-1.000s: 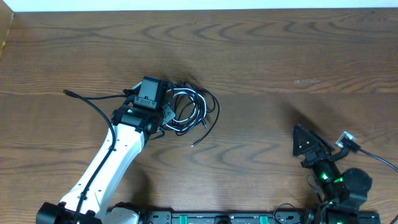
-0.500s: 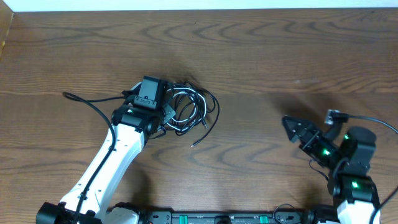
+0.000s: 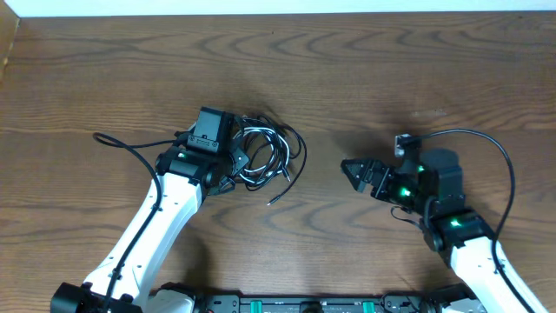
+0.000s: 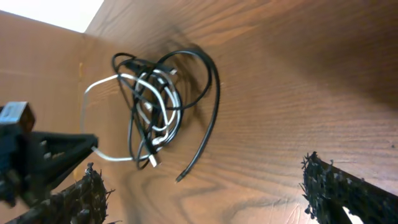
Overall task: Untangle cables
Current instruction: 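Move the right gripper toward the bundle while left holds cable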
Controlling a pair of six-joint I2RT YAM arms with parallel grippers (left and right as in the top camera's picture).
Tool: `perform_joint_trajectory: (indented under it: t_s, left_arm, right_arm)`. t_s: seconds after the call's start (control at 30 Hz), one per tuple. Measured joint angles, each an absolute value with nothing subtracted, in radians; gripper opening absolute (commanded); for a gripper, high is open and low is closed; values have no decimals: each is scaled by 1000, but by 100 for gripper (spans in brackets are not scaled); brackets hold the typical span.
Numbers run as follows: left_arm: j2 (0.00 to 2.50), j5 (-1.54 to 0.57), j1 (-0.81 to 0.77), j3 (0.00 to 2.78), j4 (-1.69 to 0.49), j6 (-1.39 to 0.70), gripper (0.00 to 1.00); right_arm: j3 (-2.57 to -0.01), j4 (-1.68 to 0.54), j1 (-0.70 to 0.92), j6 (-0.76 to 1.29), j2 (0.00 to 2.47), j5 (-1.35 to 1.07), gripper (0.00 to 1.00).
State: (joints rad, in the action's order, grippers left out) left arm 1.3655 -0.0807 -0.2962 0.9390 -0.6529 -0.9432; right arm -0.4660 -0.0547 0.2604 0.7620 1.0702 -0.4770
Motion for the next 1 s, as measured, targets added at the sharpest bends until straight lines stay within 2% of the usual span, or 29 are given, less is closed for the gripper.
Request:
perform_joint_trajectory:
  t_s: [0.73,1.0]
  left_arm:
    - [1365,-161,-302,939,-658,-863,8]
    - [1365,-163,-357,939,-654,-863,8]
  right_arm:
    - [-467,151,322,841,1293,-339,99]
    - [-471,313,381,881,1417,-324,99]
